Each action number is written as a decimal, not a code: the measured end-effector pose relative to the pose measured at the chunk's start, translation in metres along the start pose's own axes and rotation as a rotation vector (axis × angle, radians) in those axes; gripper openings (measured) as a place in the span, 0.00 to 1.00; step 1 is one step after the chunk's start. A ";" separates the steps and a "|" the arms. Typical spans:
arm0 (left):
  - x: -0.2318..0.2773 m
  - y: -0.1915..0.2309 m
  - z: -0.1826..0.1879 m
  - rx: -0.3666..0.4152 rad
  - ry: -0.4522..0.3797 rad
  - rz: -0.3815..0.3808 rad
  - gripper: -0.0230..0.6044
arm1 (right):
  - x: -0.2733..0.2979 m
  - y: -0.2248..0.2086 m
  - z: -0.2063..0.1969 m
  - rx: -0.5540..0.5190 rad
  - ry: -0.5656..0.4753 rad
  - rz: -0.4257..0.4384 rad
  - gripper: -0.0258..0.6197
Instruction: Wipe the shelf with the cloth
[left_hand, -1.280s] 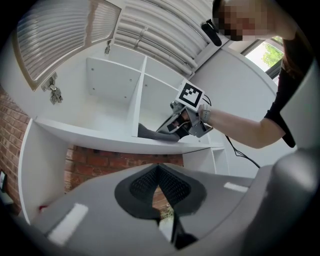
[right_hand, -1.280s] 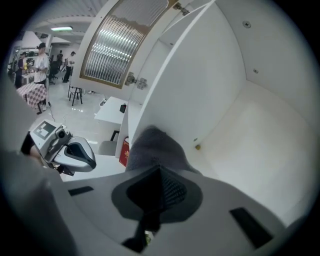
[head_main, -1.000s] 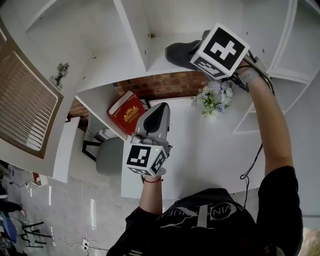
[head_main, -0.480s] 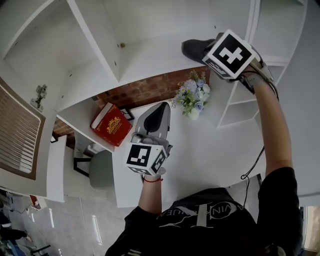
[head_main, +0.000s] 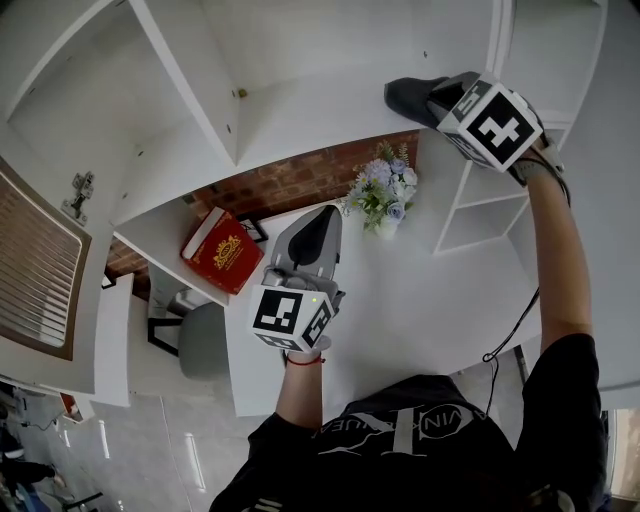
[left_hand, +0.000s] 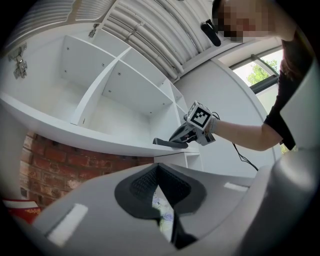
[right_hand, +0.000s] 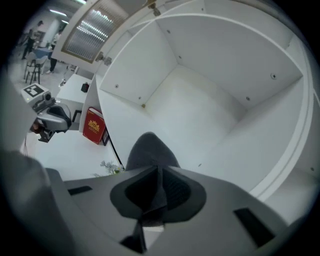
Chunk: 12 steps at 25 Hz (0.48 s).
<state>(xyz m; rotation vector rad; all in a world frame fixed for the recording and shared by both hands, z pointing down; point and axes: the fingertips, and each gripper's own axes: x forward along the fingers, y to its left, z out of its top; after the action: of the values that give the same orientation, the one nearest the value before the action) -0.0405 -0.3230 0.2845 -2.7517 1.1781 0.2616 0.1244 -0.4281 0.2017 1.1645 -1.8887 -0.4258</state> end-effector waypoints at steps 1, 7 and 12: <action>-0.001 0.001 0.000 -0.001 0.001 0.002 0.05 | -0.003 0.001 0.002 0.003 -0.042 0.011 0.06; 0.003 0.000 -0.003 -0.007 0.003 -0.011 0.06 | -0.018 0.017 0.005 0.082 -0.171 0.170 0.38; 0.006 -0.003 -0.005 -0.019 0.000 -0.025 0.05 | 0.004 0.028 -0.024 -0.059 -0.007 0.154 0.42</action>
<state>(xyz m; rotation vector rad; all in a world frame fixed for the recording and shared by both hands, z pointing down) -0.0336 -0.3258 0.2878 -2.7809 1.1459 0.2718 0.1271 -0.4138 0.2356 0.9725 -1.9429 -0.3976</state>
